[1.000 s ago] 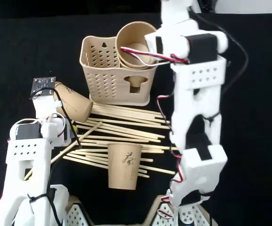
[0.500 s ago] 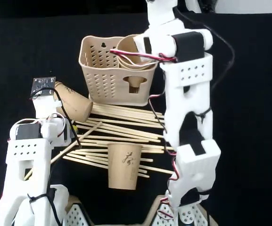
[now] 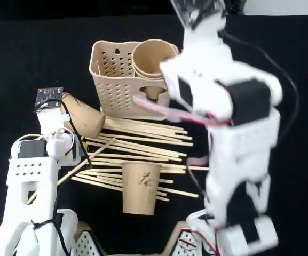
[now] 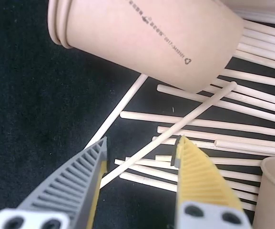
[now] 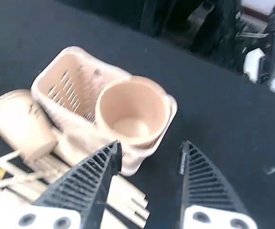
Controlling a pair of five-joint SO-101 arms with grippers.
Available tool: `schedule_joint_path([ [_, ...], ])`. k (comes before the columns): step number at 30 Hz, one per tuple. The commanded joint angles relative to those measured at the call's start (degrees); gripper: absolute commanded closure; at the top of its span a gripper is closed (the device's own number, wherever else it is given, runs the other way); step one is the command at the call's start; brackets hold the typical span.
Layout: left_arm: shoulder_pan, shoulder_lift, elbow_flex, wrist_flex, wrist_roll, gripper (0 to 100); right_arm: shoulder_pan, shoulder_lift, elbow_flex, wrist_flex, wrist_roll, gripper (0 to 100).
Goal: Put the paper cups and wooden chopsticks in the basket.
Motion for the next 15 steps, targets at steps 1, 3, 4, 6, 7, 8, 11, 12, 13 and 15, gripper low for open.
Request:
schedule_joint_path([
  [1,-0.66,-1.14,-0.57,-0.26,0.26,77,-3.87,-14.37,17.27,1.49,2.73,79.9],
  [3,-0.75,-1.14,-0.92,-0.26,0.26,77,-6.07,-20.62,27.38,0.26,3.96,79.8],
  [4,-1.36,-1.14,-1.27,-0.26,0.35,77,-6.95,-23.60,32.84,-1.05,4.92,79.8],
  [6,-3.12,-1.14,-2.33,-0.26,0.44,77,-8.18,-28.88,44.26,-5.27,7.65,79.8],
  [7,-4.26,-1.14,-2.68,-0.26,0.44,77,-8.35,-30.90,50.07,-7.91,8.97,79.8],
  [8,-5.49,-1.14,-2.86,-0.18,0.44,77,-8.44,-32.75,55.96,-10.90,10.20,79.8],
  [11,-8.92,-1.14,-2.95,-0.18,0.26,77,-8.44,-35.30,71.34,-20.92,13.27,79.8],
  [12,-9.80,-1.14,-3.03,-0.18,0.26,77,-8.44,-35.30,75.56,-24.35,14.33,79.8],
  [13,-10.33,-1.14,-3.03,-0.26,0.26,77,-8.44,-35.30,78.99,-27.78,15.30,79.8],
  [15,-10.86,-1.14,-3.03,-0.44,0.26,76,-8.44,-35.30,83.91,-32.88,17.49,79.8],
])
